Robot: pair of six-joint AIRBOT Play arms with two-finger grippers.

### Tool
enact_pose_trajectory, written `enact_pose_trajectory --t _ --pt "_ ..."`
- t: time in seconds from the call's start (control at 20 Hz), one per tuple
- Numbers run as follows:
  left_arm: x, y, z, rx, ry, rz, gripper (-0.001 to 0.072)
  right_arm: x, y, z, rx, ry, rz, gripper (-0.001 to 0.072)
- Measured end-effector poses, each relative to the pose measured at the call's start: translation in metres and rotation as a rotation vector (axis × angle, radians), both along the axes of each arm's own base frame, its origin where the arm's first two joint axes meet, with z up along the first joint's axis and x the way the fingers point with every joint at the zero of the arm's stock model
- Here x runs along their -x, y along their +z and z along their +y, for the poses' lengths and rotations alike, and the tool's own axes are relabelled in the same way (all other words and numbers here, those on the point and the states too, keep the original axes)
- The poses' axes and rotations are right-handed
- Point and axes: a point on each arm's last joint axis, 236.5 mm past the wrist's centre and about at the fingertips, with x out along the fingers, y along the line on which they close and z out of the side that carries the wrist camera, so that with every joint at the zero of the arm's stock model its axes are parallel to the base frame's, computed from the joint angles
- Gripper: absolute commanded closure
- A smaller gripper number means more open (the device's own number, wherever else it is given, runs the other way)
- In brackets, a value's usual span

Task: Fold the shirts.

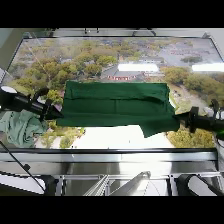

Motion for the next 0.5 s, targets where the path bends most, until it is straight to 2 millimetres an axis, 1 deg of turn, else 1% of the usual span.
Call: enact_pose_trajectory --t 0.15,0.25,0.4,0.5 --pt "-0.030 0.016 0.002 -0.013 0.010 -0.052 0.0681 -0.044 0.006 -0.006 0.025 0.016 -0.055 0.0689" --pt "-0.047 0.018 0.006 -0.022 0.024 -0.056 0.0681 -0.074 0.008 -0.013 0.034 0.026 -0.078 0.0689" --pt "-0.073 0.011 0.012 -0.030 0.053 -0.033 0.0682 -0.112 0.000 -0.021 0.035 0.041 -0.088 0.0689" --pt "-0.088 0.001 0.016 -0.039 0.072 -0.010 0.0688 -0.130 -0.011 -0.022 0.032 0.051 -0.082 0.0689"
